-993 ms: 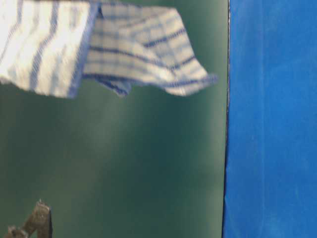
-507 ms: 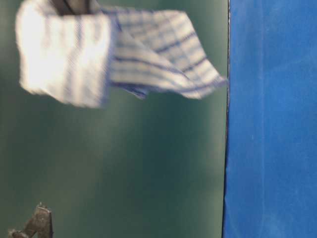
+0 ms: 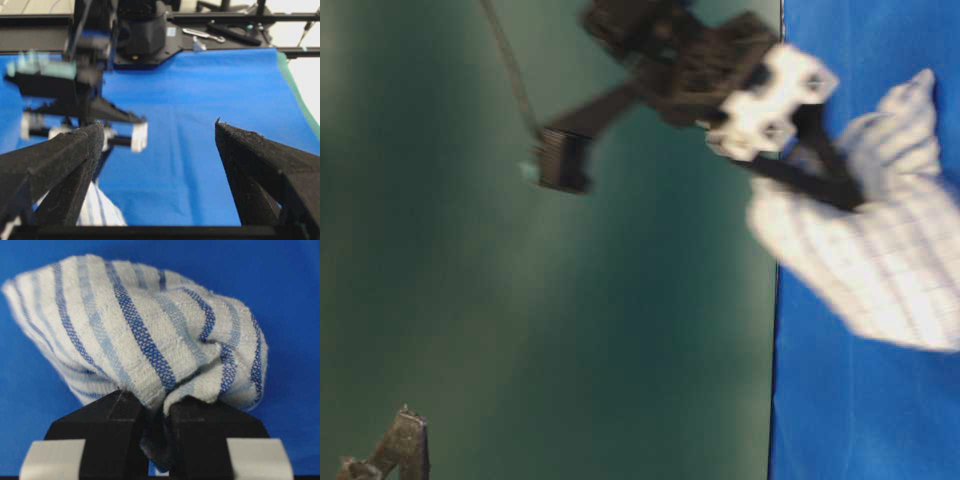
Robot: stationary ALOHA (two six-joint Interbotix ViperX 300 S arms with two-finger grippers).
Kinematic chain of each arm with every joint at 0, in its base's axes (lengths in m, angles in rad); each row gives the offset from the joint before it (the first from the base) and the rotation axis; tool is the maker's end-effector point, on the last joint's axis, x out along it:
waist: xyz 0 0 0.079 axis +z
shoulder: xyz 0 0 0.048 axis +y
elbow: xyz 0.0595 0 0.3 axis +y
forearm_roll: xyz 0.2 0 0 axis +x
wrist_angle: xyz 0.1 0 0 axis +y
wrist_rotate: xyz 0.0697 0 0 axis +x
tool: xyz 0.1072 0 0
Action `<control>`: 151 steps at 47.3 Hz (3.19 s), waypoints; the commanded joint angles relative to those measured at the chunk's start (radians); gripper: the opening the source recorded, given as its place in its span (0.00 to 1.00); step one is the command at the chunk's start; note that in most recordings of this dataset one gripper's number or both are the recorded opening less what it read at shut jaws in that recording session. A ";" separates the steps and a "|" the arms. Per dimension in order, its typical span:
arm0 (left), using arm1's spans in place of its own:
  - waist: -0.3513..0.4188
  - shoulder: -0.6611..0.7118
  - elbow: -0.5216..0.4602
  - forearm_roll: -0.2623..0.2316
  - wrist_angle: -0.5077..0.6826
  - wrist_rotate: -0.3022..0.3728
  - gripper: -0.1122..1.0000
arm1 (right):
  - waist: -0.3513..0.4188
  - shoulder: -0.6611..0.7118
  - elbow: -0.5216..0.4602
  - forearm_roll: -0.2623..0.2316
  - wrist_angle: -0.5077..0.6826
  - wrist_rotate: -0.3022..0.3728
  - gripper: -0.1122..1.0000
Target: Hand over the towel.
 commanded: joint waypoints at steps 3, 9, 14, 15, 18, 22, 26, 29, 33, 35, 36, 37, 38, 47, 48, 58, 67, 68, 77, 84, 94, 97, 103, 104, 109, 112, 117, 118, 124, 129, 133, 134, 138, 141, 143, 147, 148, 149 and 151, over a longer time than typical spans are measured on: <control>0.005 -0.002 -0.014 -0.002 -0.009 0.000 0.89 | -0.002 0.034 -0.031 -0.008 0.011 0.000 0.17; 0.008 -0.002 -0.011 0.000 -0.009 0.000 0.89 | -0.002 0.046 -0.028 -0.009 0.014 0.000 0.17; 0.009 -0.002 -0.009 0.000 -0.009 0.000 0.89 | 0.000 0.046 -0.028 -0.009 0.017 0.000 0.17; 0.009 -0.002 -0.009 -0.002 -0.009 0.000 0.89 | 0.000 0.046 -0.028 -0.009 0.017 0.000 0.17; 0.009 -0.002 -0.008 0.000 -0.009 0.000 0.89 | 0.000 0.046 -0.031 -0.009 0.018 0.000 0.17; 0.009 -0.002 -0.008 -0.002 -0.009 0.000 0.89 | 0.002 0.046 -0.031 -0.009 0.017 0.002 0.17; 0.009 -0.002 -0.006 0.000 -0.009 0.000 0.89 | 0.002 0.046 -0.032 -0.006 0.018 0.009 0.17; 0.009 -0.002 -0.006 -0.002 -0.009 0.000 0.89 | 0.002 0.046 -0.032 -0.005 0.018 0.017 0.18; 0.009 -0.002 -0.006 0.000 -0.009 0.000 0.89 | 0.002 0.046 -0.032 -0.003 0.025 0.018 0.24; 0.009 -0.002 -0.006 0.000 -0.009 0.000 0.89 | 0.000 0.041 -0.031 -0.003 0.031 0.018 0.35; 0.009 -0.002 -0.006 -0.002 -0.009 0.000 0.89 | 0.000 0.038 -0.031 -0.003 0.034 0.018 0.41; 0.009 -0.002 -0.006 -0.002 -0.009 0.000 0.89 | 0.000 0.032 -0.031 -0.003 0.037 0.018 0.46; 0.009 -0.002 -0.006 0.000 -0.009 0.000 0.89 | 0.000 0.026 -0.029 -0.005 0.041 0.018 0.52; 0.009 -0.002 -0.008 -0.002 -0.009 0.000 0.89 | 0.000 -0.132 -0.012 -0.008 0.071 0.017 0.72; 0.011 -0.002 -0.008 -0.002 -0.009 0.000 0.89 | 0.000 -0.153 -0.009 -0.008 0.074 0.014 0.72; 0.014 -0.002 -0.006 0.000 -0.011 0.000 0.89 | 0.002 -0.377 0.028 -0.011 0.067 0.009 0.73; 0.021 -0.002 -0.006 0.000 -0.011 0.000 0.89 | 0.009 -0.578 0.109 -0.017 -0.017 0.006 0.73; 0.021 -0.002 -0.005 -0.002 -0.011 0.000 0.89 | 0.011 -0.597 0.121 -0.018 -0.034 0.006 0.73; 0.031 -0.002 -0.002 0.000 -0.011 0.002 0.89 | 0.014 -0.752 0.229 -0.028 -0.158 0.006 0.73; 0.034 -0.002 0.006 -0.002 -0.011 0.000 0.89 | 0.014 -0.799 0.301 -0.029 -0.227 0.005 0.73; 0.038 -0.002 0.012 0.000 -0.011 0.002 0.89 | 0.014 -0.792 0.308 -0.029 -0.245 0.006 0.73; 0.038 -0.002 0.014 -0.002 -0.011 0.002 0.89 | 0.014 -0.792 0.307 -0.028 -0.241 0.008 0.73; 0.040 -0.021 0.023 0.000 -0.003 0.003 0.89 | 0.014 -0.815 0.310 -0.021 -0.207 0.018 0.73; 0.040 -0.029 0.026 0.000 -0.002 0.003 0.89 | 0.014 -0.828 0.310 -0.020 -0.199 0.018 0.73; 0.040 -0.080 0.051 0.000 0.020 -0.002 0.89 | 0.014 -0.897 0.313 -0.018 -0.133 0.018 0.73; 0.040 -0.123 0.069 0.000 0.035 -0.002 0.89 | 0.014 -0.959 0.314 -0.018 -0.069 0.017 0.73; 0.040 -0.206 0.110 0.000 0.052 -0.002 0.89 | 0.014 -1.054 0.330 -0.020 0.032 0.017 0.73; 0.041 -0.224 0.120 0.000 0.054 -0.002 0.89 | 0.014 -1.075 0.336 -0.020 0.051 0.017 0.73; 0.040 -0.339 0.193 0.000 0.066 -0.002 0.89 | 0.014 -1.215 0.394 -0.020 0.143 0.017 0.73; 0.040 -0.440 0.262 0.000 0.069 -0.002 0.89 | 0.014 -1.335 0.460 -0.025 0.178 0.017 0.73; 0.041 -0.515 0.314 0.000 0.071 -0.002 0.89 | 0.014 -1.401 0.509 -0.026 0.189 0.017 0.73; 0.043 -0.537 0.328 -0.002 0.071 -0.002 0.89 | 0.014 -1.414 0.523 -0.026 0.190 0.017 0.73; 0.049 -0.617 0.390 -0.002 0.075 -0.003 0.89 | 0.014 -1.465 0.581 -0.028 0.187 0.015 0.73; 0.058 -0.664 0.423 -0.002 0.089 -0.003 0.89 | 0.012 -1.488 0.614 -0.026 0.181 0.015 0.73; 0.066 -0.699 0.449 -0.002 0.104 -0.003 0.89 | 0.012 -1.500 0.634 -0.026 0.170 0.015 0.73; 0.080 -0.742 0.485 0.000 0.140 -0.003 0.89 | 0.014 -1.506 0.664 -0.026 0.140 0.015 0.73; 0.084 -0.753 0.494 0.000 0.149 -0.005 0.89 | 0.012 -1.505 0.667 -0.026 0.137 0.017 0.73; 0.087 -0.764 0.500 0.000 0.156 -0.005 0.89 | 0.014 -1.502 0.672 -0.026 0.132 0.017 0.73; 0.095 -0.781 0.512 -0.002 0.172 -0.005 0.89 | 0.012 -1.494 0.676 -0.026 0.126 0.015 0.73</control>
